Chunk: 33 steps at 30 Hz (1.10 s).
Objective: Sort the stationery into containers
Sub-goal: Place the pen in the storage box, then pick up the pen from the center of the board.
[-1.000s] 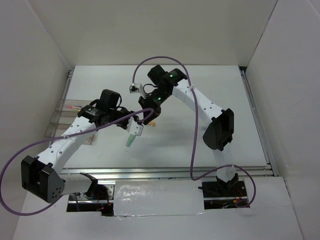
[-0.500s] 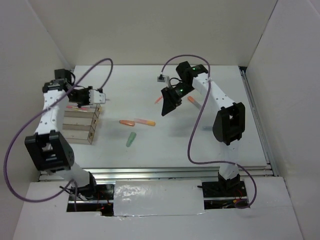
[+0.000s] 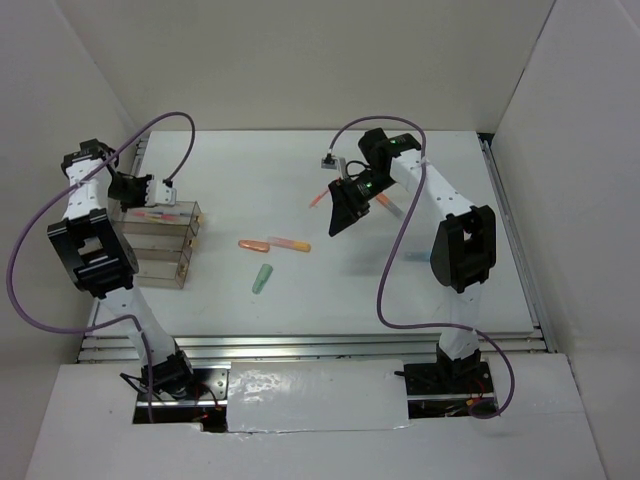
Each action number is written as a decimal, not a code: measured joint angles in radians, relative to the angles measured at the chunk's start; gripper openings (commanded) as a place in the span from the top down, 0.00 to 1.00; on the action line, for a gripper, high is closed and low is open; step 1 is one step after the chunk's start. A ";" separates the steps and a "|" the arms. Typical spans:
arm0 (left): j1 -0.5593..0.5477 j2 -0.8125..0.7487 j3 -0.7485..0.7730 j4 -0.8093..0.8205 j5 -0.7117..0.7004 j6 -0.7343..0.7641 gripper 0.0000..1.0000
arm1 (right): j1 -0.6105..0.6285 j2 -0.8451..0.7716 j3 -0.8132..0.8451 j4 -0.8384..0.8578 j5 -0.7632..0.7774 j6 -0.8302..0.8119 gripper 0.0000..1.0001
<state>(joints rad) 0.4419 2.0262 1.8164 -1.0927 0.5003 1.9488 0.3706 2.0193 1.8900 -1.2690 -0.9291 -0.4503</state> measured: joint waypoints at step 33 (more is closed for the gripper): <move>-0.302 -0.029 0.271 0.253 0.100 -0.809 0.32 | -0.049 -0.022 -0.064 0.022 0.001 0.017 0.46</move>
<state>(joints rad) 0.1398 1.9972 2.0876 -0.8398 0.6003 1.1393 0.3214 1.9972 1.8259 -1.2472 -0.9279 -0.4335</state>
